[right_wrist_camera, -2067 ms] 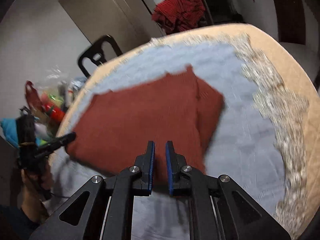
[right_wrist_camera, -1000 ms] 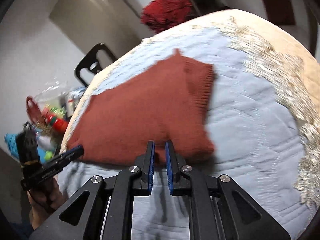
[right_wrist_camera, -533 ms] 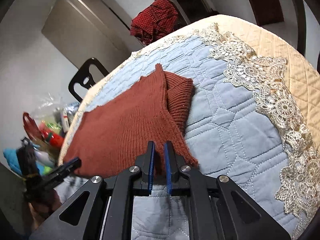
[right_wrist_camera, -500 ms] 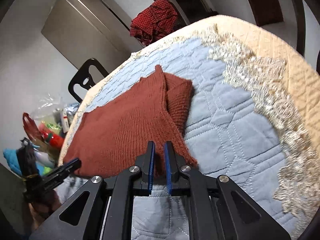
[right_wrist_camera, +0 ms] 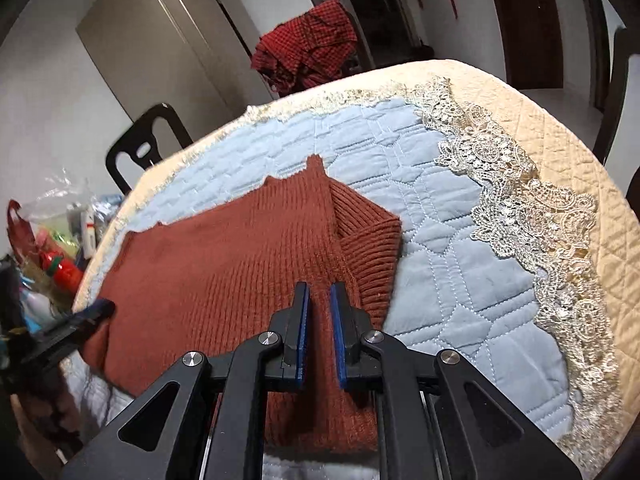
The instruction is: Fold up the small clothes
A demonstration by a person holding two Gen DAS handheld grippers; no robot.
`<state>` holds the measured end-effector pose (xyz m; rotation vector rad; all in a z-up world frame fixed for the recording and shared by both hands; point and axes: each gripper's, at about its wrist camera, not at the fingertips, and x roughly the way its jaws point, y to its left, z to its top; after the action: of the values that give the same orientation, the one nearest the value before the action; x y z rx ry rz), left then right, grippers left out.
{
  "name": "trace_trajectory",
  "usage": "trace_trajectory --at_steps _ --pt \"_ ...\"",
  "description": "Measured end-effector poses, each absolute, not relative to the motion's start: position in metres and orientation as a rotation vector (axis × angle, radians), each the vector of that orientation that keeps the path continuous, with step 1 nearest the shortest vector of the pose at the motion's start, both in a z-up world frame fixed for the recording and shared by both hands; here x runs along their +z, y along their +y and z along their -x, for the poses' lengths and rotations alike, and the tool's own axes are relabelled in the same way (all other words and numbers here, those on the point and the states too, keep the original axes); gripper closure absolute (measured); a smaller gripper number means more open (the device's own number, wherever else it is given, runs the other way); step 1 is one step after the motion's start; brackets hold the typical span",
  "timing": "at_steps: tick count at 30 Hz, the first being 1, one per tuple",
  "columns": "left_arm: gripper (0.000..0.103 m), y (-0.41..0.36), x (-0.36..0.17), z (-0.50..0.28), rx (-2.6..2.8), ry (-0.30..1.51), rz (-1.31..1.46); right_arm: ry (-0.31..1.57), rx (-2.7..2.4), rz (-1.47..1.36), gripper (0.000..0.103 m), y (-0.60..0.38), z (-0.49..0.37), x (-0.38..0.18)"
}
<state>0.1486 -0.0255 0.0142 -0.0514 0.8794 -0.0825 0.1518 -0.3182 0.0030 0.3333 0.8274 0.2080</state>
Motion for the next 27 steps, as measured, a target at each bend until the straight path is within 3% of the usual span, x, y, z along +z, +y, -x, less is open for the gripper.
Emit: trace_trajectory --at_steps 27 --pt "0.069 -0.021 0.015 -0.177 -0.085 0.844 0.033 0.824 0.179 -0.302 0.093 -0.312 -0.174 0.006"
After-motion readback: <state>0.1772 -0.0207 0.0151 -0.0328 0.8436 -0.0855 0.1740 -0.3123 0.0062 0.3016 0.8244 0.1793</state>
